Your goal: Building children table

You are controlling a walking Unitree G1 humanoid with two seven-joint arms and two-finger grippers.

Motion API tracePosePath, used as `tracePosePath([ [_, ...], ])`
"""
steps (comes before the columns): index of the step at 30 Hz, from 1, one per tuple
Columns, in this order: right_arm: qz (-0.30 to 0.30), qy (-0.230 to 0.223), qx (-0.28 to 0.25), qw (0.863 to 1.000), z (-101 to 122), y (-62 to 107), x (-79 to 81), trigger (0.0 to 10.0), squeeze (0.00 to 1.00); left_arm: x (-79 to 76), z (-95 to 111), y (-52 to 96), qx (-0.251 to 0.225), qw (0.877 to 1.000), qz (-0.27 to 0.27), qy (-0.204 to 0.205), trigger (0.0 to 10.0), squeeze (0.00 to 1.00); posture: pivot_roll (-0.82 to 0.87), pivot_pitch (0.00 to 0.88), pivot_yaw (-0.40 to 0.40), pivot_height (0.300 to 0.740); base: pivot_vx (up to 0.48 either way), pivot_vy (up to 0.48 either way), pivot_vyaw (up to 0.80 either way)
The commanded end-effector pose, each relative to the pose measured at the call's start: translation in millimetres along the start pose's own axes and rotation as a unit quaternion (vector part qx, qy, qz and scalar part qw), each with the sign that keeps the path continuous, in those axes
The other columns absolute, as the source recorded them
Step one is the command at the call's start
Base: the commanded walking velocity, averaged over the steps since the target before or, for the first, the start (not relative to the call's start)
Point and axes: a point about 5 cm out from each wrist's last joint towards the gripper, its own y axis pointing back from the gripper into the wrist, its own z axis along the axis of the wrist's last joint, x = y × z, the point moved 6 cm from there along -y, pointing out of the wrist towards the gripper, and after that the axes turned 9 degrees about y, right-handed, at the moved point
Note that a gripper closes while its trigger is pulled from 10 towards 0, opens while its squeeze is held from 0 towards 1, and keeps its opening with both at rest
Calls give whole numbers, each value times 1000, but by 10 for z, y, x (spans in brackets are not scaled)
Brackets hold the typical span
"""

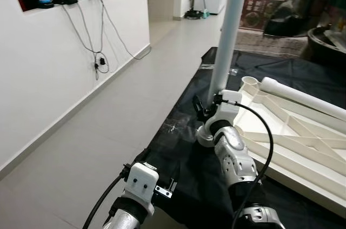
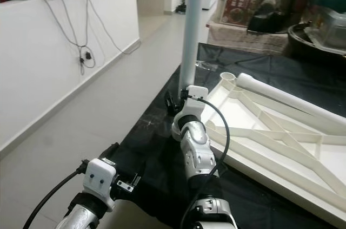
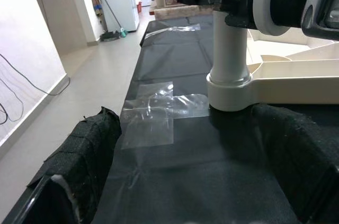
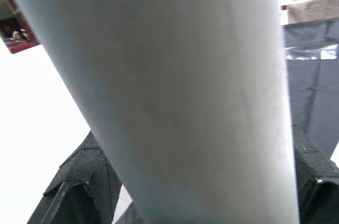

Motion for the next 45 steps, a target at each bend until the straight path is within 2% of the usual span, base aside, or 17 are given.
tracePosePath([
  [1, 124, -21, 11, 992, 24, -45, 273, 10000, 0, 16, -40, 2, 9, 1000, 4, 2, 10000, 0, 81, 0, -23, 740, 0, 0, 0],
  [3, 124, -21, 11, 992, 24, -45, 273, 10000, 0, 16, -40, 2, 9, 1000, 4, 2, 10000, 0, 81, 0, -23, 740, 0, 0, 0],
  [6, 317, -29, 23, 948, 128, 115, 507, 10000, 0, 19, -41, -2, 9, 1000, 4, 2, 10000, 0, 82, 0, -21, 740, 0, 0, 0],
  [10, 505, -25, 46, 862, 199, 444, 683, 10000, 0, 22, -46, -7, 10, 1000, 5, 1, 10000, 0, 84, 0, -25, 740, 0, 0, 0],
  [11, 505, -25, 46, 862, 199, 444, 683, 10000, 0, 22, -46, -7, 10, 1000, 5, 1, 10000, 0, 84, 0, -25, 740, 0, 0, 0],
  [12, 569, -33, 64, 819, 180, 578, 752, 10000, 0, 22, -51, -13, 10, 1000, 5, 2, 10000, 0, 88, 0, -30, 740, 0, 0, 0],
  [20, 619, -31, 68, 782, 165, 655, 855, 10000, 0, 21, -56, -18, 10, 1000, 6, 3, 10000, 0, 101, 0, -41, 740, 0, 0, 0],
  [21, 636, -25, 73, 767, 140, 678, 911, 3373, 0, 20, -57, -19, 11, 1000, 7, 3, 10000, 0, 103, 0, -42, 740, 0, 0, 0],
  [22, 636, -25, 73, 767, 140, 678, 911, 3373, 0, 20, -57, -19, 11, 1000, 7, 3, 10000, 0, 103, 0, -42, 740, 0, 0, 0],
  [23, 650, -23, 78, 756, 107, 708, 957, 0, 0, 19, -57, -20, 11, 1000, 7, 3, 10000, 0, 103, 0, -42, 740, 0, 0, 0],
  [28, 659, -17, 89, 746, 20, 768, 980, 0, 0, 14, -59, -15, 11, 1000, 6, 3, 10000, 0, 99, 0, -39, 740, 0, 0, 0],
  [34, 574, 24, 76, 815, -131, 582, 929, 0, 0, 10, -61, -14, 12, 1000, 6, 4, 10000, 0, 99, 0, -39, 740, 0, 0, 0],
  [36, 368, 62, 63, 926, -180, 113, 675, 0, 0, 13, -64, -8, 13, 1000, 7, 4, 10000, 0, 91, 0, -33, 740, 0, 0, 0],
  [37, 292, 71, 65, 952, -187, -4, 522, 0, 0, 13, -65, -5, 13, 1000, 7, 4, 10000, 0, 91, 0, -33, 740, 0, 0, 0],
  [41, 206, 91, 68, 972, -191, -96, 322, 0, 0, 13, -67, -4, 13, 1000, 7, 4, 10000, 0, 91, 0, -33, 740, 0, 0, 0],
  [43, -21, 139, 57, 988, -93, -119, -295, 0, 0, 12, -71, 2, 14, 1000, 7, 5, 10000, 0, 82, 0, -27, 740, 0, 0, 0],
  [45, -21, 139, 57, 988, -93, -119, -295, 0, 0, 12, -71, 2, 14, 1000, 7, 5, 10000, 0, 82, 0, -27, 740, 0, 0, 0],
])
